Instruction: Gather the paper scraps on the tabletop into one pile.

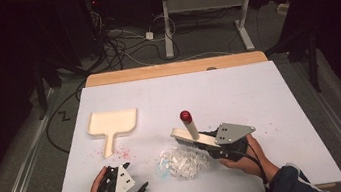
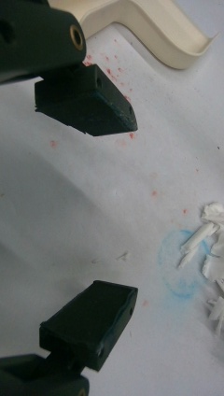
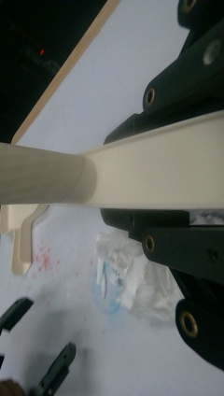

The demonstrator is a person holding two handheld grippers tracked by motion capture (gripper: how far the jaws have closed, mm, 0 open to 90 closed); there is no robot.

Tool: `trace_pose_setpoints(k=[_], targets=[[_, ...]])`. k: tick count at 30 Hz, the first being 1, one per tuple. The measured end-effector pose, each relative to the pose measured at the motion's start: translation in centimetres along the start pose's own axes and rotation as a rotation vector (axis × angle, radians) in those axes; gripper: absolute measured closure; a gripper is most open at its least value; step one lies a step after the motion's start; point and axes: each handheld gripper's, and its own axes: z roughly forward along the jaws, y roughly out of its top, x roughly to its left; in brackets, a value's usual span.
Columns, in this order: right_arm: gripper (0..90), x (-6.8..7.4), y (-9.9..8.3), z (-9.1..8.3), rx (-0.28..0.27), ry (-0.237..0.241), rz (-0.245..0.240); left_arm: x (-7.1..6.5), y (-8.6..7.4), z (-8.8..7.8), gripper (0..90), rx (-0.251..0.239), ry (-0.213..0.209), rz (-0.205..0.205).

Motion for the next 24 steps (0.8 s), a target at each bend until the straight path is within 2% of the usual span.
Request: trace_pose_setpoints(k=[6,10,12,13,15,19,21,22,24], targets=[[68.1,0.0,-1.2,-2.8,0.064,-0.068,0.098,-0.3,0.0,-0.3,17.7,-0.003,0.002,0.02],[68.0,0.2,-2.3,-4.6,0.106,-0.093,0.125,-0.1,-0.1,-0.3,17.7,-0.005,0.005,0.015],[68.1,0.5,-2.9,-5.3,0.106,-0.088,0.133,-0.2,-0.2,-0.3,17.7,0.0,0.006,0.025],[68.2,0.9,-3.2,-5.6,0.106,-0.078,0.153,-0.1,-0.2,-0.3,17.7,0.003,0.005,0.028],[68.1,1.5,-3.6,-5.9,0.106,-0.042,0.159,0.0,-0.2,-0.3,17.7,-0.002,0.005,0.019],[67.9,3.0,-3.5,-5.3,0.096,0.015,0.156,0.0,0.1,-0.2,17.7,-0.007,0.007,0.016],[67.8,3.6,-3.2,-4.8,0.09,0.028,0.145,-0.1,0.2,-0.2,17.7,-0.008,0.005,0.02],[67.7,3.9,-3.1,-4.6,0.086,0.015,0.139,-0.1,0.2,-0.1,17.7,-0.008,0.004,0.022],[67.7,4.1,-3.0,-4.2,0.078,0.02,0.149,-0.1,0.2,-0.1,17.7,-0.006,0.002,0.023]])
